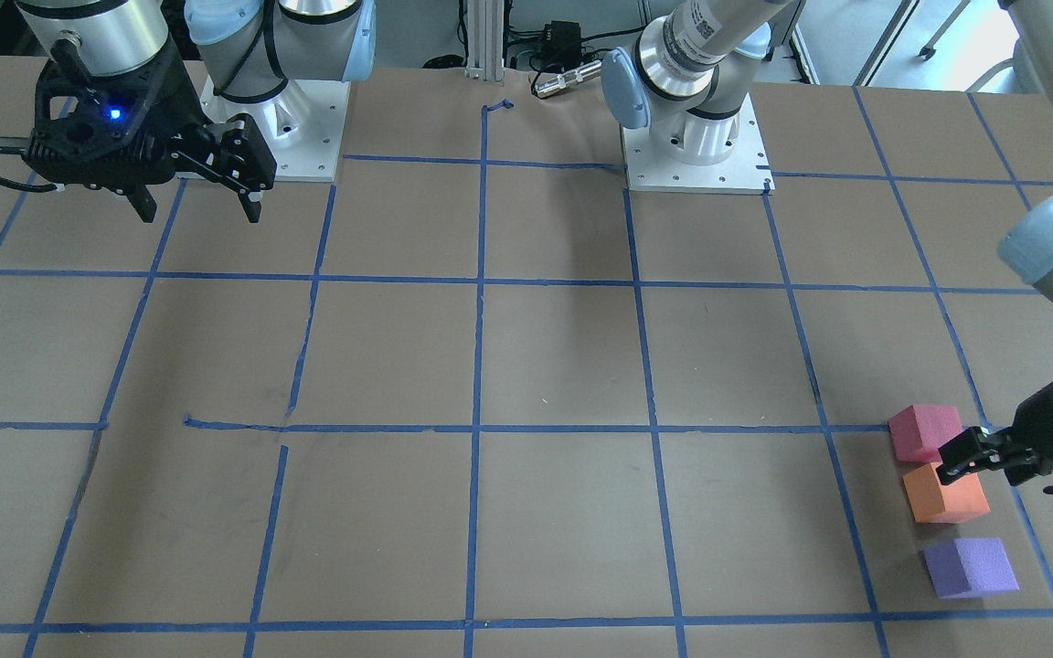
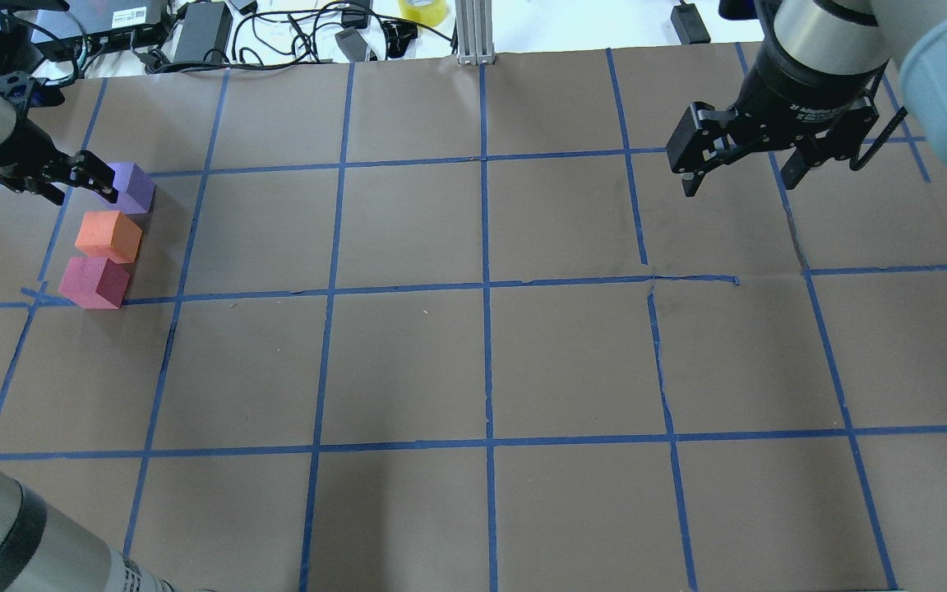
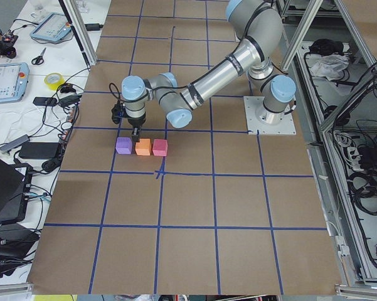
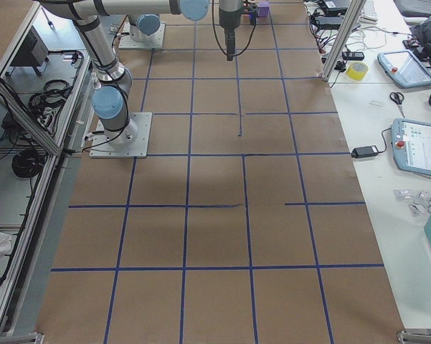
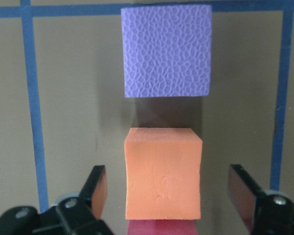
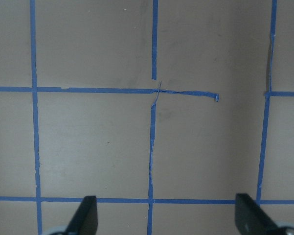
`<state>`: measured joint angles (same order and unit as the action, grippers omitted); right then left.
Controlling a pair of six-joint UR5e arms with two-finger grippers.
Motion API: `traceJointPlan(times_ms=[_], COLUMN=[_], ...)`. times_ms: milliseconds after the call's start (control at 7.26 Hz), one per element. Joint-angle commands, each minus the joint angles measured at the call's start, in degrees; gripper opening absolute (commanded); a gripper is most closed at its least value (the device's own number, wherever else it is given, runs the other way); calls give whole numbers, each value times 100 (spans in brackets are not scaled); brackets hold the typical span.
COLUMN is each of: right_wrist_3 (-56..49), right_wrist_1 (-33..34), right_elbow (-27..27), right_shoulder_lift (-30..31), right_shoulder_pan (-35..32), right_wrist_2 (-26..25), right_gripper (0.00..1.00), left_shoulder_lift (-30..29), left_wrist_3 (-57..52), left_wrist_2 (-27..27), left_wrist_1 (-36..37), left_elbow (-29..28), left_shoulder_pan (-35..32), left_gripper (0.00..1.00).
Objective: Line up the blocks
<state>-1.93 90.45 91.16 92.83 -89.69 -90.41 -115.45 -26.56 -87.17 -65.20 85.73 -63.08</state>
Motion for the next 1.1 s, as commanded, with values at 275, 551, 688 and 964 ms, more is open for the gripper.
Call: traceJointPlan(times_ms=[275,551,688,964], right_wrist_3=[0,0,0,0], right_wrist_1=[7,7,7,8], right_elbow=[25,25,25,33], right_shoulder_lift=[-2,-2,-2,-11], right_shoulder_pan=[4,4,4,4], right_wrist_2=[-11,-20,-20,-29], right_gripper=[100,100,100,100], left_shoulder_lift=[1724,2078,2201,2412], left_wrist_3=[2101,2532,2593,2890], left_wrist_2=[-160,-282,-326,-248], left_wrist_1=[-2298,-2426,-2505,-2682], left_elbow=[-162,-153,-127,-222], left_shoulder_pan=[-1896,-3196,-3567,-3641], left_gripper=[88,100,100,100])
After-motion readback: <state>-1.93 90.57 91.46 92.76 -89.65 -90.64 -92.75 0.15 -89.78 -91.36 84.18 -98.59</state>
